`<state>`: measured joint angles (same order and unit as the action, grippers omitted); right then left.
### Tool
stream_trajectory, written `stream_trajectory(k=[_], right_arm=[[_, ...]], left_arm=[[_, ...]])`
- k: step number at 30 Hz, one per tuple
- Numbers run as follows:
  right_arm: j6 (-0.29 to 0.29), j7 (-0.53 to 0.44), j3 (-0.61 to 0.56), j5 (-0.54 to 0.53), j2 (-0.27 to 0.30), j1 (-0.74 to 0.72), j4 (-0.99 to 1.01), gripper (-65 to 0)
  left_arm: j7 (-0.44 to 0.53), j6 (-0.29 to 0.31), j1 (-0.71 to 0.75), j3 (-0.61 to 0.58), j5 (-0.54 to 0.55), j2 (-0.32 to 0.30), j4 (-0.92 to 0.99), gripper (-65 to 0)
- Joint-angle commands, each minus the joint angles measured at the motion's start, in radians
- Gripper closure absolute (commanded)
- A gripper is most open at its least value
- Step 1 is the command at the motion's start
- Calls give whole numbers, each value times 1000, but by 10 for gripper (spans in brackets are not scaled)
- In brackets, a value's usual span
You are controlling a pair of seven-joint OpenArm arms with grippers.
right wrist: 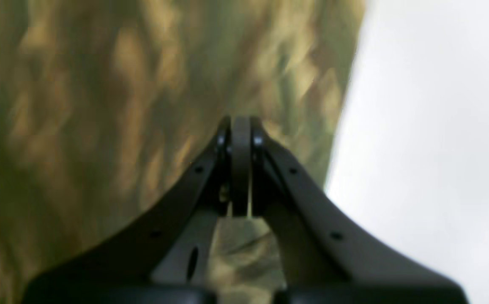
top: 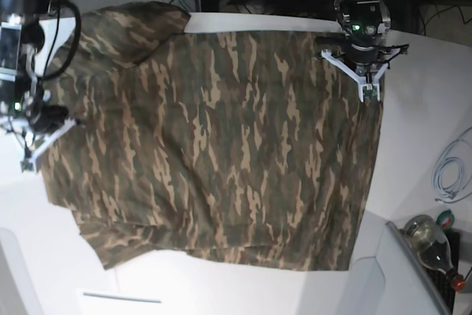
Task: Layout the t-shirt on the table in an organized manner, then fold the t-shirt properly
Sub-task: 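Grasp the shirt's edge corners with both grippers and stretch them apart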
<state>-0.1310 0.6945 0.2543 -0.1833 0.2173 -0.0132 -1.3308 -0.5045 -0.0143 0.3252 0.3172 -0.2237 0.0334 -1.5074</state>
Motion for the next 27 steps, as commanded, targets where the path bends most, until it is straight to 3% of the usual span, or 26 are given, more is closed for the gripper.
stream_trajectory(k=[1, 5, 8, 11, 17, 23, 27], right_arm=[[0, -49, 0, -2, 20, -64, 55, 0], [0, -103, -59, -2, 64, -184, 325, 0], [11, -106, -86, -2, 72, -181, 386, 0], [90, -106, -85, -2, 72, -107, 339, 0], [167, -83, -83, -5, 67, 48, 187, 0], [153, -144, -57, -5, 43, 80, 89, 0], [152, -157, -51, -6, 47, 131, -94, 0]], left_arm=[[46, -9, 2, 4, -36, -7, -11, 0], [97, -9, 4, 4, -112, -8, 29, 0], [105, -9, -7, 6, -127, -36, 67, 0], [103, -9, -41, 4, -127, -43, 121, 0], [103, -9, -88, 4, -128, -68, 178, 0], [99, -9, -116, 4, -128, -68, 159, 0], [96, -9, -80, 10, -122, -65, 46, 0]])
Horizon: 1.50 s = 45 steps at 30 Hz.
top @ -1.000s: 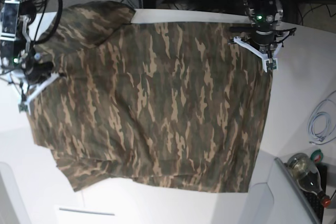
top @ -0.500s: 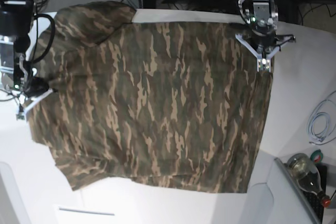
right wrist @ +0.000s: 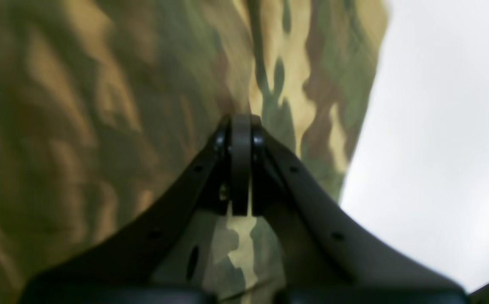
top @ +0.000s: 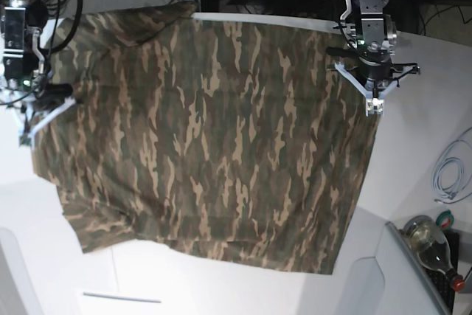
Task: Layout the t-shirt on the table in an organized manner, then fold the t-shirt properly
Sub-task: 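Grasp the shirt's edge corners with both grippers and stretch them apart, then lift the held edge with both grippers and drag it away from the hem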
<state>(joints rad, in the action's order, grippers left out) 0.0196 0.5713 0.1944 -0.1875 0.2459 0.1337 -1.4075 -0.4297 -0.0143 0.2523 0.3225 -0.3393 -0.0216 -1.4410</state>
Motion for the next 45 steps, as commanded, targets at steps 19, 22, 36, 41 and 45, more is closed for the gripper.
stream_trajectory(k=[19, 22, 36, 41, 45], right_arm=[[-4, -41, 150, -5, -188, 330, -474, -458], [-68, -63, 159, -5, -208, 349, -471, -456], [-384, -116, 465, -108, -351, 334, -415, -461], [-396, -7, 534, -154, -305, 297, -281, -462], [-401, 25, 566, -151, -299, 294, -249, -462]], left_arm=[[30, 112, 353, 229, 794, -156, -172, -517], [30, 247, 319, 229, 793, -137, -119, -525], [30, 276, 236, 168, 791, -127, 36, -291], [30, 276, 233, 169, 791, -125, 27, 0], [28, 276, 233, 169, 791, -127, 27, 0]])
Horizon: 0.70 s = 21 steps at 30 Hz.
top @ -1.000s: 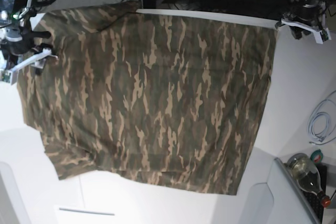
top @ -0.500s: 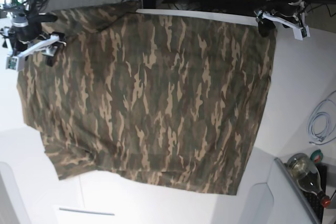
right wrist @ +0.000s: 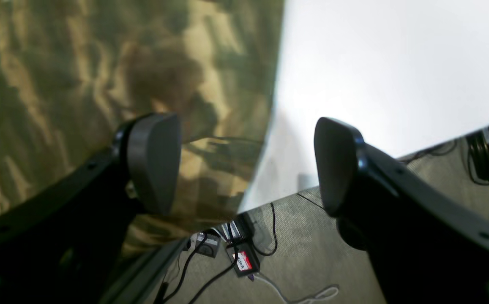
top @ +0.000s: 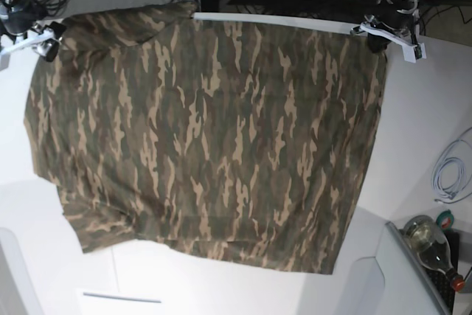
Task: Layout the t-shirt on the table in an organized manner, then fold the t-shirt properly
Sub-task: 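Lift the held edge with both grippers and drag it away from the hem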
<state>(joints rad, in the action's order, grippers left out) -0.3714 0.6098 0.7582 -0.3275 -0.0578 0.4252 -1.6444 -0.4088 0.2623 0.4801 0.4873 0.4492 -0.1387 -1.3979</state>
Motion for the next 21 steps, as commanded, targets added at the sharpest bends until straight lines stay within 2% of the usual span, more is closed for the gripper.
stream_trajectory(k=[1, 7, 12, 18, 21], right_arm=[[-10, -11, 4, -9, 5, 4, -7, -462], [-10, -4, 2, -8, 5, 10, 28, -459], [-10, 72, 1, -8, -3, 24, 33, -455], [-10, 74, -98, -9, -3, 30, 34, -453], [-4, 71, -136, -9, -3, 28, 43, -453]], left_arm=[[8, -1, 7, 4, 3, -11, -16, 0], [8, -1, 12, 4, 1, -8, -19, 0], [8, -1, 15, 4, 1, -8, -19, 0], [3, -1, 15, 4, 0, -8, -34, 0], [3, -1, 16, 4, -42, -5, -51, 0]])
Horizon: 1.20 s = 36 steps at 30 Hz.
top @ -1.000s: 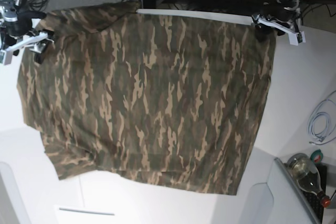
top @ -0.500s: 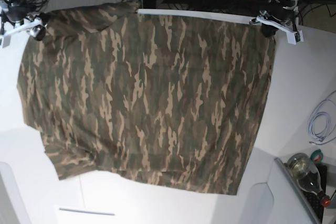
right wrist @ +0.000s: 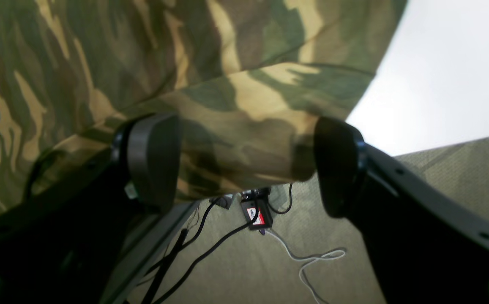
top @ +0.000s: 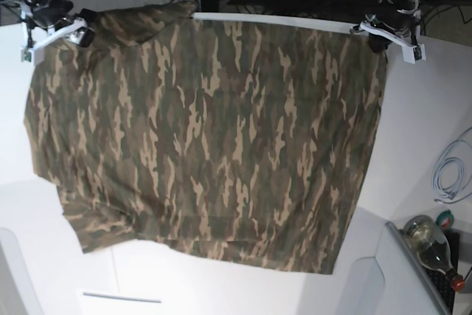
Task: Layout the t-shirt on the table in an organized manner, then fold the t-shirt properly
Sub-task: 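Lift the held edge with both grippers and drag it away from the hem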
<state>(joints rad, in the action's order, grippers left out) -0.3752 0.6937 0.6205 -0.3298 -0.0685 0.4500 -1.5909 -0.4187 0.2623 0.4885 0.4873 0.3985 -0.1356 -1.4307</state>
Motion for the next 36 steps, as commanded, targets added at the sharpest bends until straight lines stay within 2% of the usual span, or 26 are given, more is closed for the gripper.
stream_trajectory(k=[1, 5, 9, 11, 13, 17, 20, 23, 27, 31, 32, 33, 35, 36], right_arm=[[2, -15, -1, -7, 8, 0, -2, -453], [2, -15, 2, -7, 11, 5, 5, -453], [3, -16, 3, -7, 11, 33, -68, -453], [28, -16, 14, -7, 16, 33, -82, -453], [55, -16, 46, -5, 17, 16, -56, -455], [57, -16, 66, -7, 62, -12, 34, -456], [57, -16, 65, -7, 66, -24, 68, -456], [55, -12, 57, -7, 63, -23, 68, -455], [29, -15, -26, -7, 63, -18, 70, -455], [29, -12, -35, -7, 63, -20, 77, -441], [29, -10, -35, -7, 63, -20, 74, -405], [28, -9, -34, -7, 63, -20, 70, -341], [28, -7, -32, -9, 63, -20, 65, -186], [28, -7, -31, -9, 63, -18, 56, -86]], left_arm=[[13, -1, 8, 4, -8, -6, -22, 0], [16, -1, 8, 14, -42, 12, -25, 0], [16, -1, 8, 14, -46, 12, -25, 0], [16, -1, 8, 14, -46, 12, -25, 0], [16, -1, 8, 14, -46, 12, -25, 0], [16, -1, 8, 14, -46, 12, -25, 0], [16, -1, 8, 14, -46, 12, -25, 0], [16, -1, 8, 11, -46, 12, -25, 0], [16, -1, 8, 9, -46, 12, -25, 0], [14, -1, 8, 11, -46, 12, -25, 0], [14, -1, 8, 12, -46, 12, -25, 0], [14, -1, 8, 14, -46, 12, -25, 0], [14, -1, 9, 14, -46, 12, -26, 0], [14, -1, 17, 14, -46, 12, -29, 0]])
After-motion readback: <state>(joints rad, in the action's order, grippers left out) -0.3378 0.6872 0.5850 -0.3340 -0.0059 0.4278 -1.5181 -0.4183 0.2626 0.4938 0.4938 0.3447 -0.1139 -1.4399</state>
